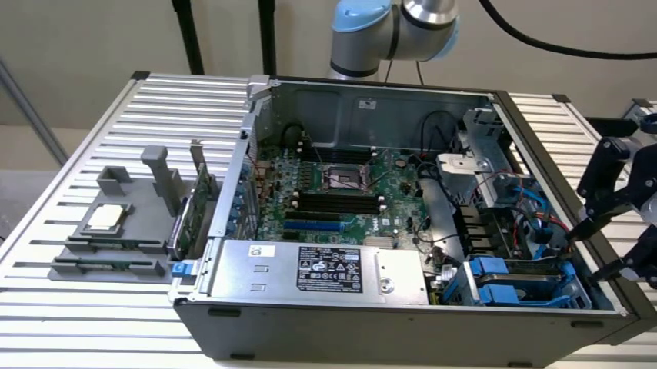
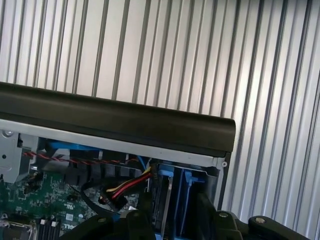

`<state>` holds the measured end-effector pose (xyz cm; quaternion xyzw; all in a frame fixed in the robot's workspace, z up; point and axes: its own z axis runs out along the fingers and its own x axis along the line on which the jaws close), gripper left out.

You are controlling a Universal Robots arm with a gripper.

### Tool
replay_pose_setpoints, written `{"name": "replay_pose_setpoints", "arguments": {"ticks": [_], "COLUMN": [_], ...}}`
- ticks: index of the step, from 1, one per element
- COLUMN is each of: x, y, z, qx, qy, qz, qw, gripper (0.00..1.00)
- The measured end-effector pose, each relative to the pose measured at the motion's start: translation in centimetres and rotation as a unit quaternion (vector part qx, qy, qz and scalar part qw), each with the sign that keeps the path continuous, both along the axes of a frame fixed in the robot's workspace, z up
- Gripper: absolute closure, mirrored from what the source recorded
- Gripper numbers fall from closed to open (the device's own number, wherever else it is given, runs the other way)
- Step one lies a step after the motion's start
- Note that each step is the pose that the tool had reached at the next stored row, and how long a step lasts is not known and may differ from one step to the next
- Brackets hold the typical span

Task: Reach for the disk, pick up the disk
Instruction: 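Pick up the disk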

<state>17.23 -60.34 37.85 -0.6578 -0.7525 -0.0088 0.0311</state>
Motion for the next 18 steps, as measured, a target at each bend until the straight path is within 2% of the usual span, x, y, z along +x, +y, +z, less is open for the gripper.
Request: {"name": "replay_pose_setpoints", "arguments": {"ticks": [2,5,7,12,14,18], "x": [-0.4,-1.3,-1.6,-1.8,-1.8,-1.8], "y": [-0.19,-0.20,-0.18,0.20,0.44,0.92], "z": [-0.28,-0.67,-0.95,-1.61,-1.87,-2.40], "qx": [0.0035,0.0090,0.0118,0.0198,0.0217,0.0235], "qy": [0.0000,-0.0002,-0.0014,-0.0048,-0.0056,-0.0064], "qz": [0.002,0.006,0.009,0.015,0.018,0.023], "qw": [1.0000,0.9999,0.9999,0.9997,0.9996,0.9994], "gripper": [0.52,0.52,0.52,0.52,0.52,0.52]}}
